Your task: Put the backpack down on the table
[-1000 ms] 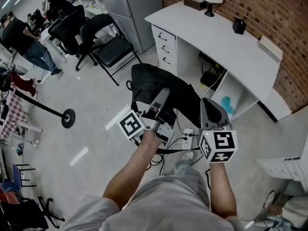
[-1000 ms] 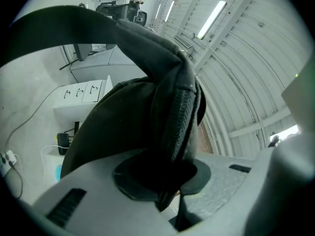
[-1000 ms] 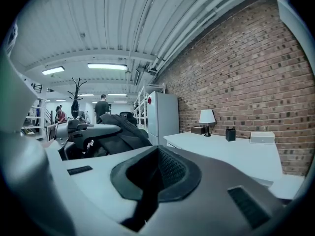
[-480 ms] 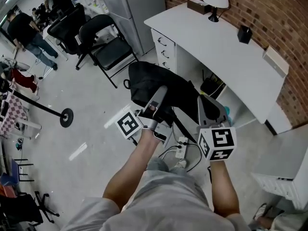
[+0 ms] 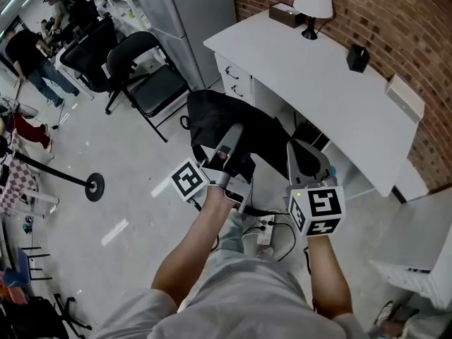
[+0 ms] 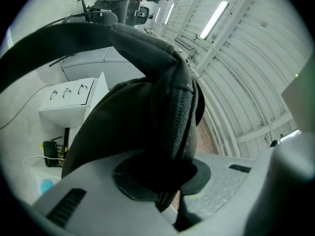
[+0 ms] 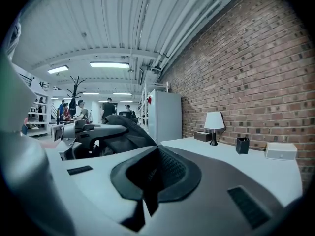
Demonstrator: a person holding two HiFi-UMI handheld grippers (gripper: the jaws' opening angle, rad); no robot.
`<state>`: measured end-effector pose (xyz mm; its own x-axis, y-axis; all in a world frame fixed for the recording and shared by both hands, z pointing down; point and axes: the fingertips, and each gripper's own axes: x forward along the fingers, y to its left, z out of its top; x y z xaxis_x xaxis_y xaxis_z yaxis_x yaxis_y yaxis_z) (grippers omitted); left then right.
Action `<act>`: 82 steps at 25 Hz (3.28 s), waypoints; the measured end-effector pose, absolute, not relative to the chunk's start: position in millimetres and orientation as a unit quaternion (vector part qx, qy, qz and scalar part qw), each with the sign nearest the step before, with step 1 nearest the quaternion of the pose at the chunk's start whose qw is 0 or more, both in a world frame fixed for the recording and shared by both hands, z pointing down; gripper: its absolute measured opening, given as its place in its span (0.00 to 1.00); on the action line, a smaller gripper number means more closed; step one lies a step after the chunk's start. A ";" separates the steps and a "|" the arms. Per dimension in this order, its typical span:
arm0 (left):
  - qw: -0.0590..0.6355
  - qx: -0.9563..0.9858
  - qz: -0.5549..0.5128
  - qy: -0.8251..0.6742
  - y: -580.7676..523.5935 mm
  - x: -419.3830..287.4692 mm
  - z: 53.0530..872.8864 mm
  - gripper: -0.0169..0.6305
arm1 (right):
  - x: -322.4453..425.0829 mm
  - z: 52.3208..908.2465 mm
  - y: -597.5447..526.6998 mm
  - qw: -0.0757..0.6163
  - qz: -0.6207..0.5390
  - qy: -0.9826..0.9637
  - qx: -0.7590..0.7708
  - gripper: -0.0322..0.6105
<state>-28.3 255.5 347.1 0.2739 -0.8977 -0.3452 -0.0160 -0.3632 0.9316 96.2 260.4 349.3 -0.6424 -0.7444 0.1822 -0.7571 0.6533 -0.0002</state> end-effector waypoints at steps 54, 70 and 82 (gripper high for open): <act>0.480 0.706 -0.438 -0.283 -138.1 -168.5 332.8 0.12 | -45.0 338.0 -113.6 0.063 0.036 -0.857 0.510 0.05; 0.519 0.692 -0.390 -0.316 -255.2 -105.4 377.0 0.12 | 24.9 368.4 -222.4 0.053 0.087 -0.844 0.526 0.05; 0.518 0.685 -0.382 -0.341 -320.0 -79.3 389.0 0.12 | 47.5 380.0 -274.1 0.052 0.102 -0.858 0.501 0.05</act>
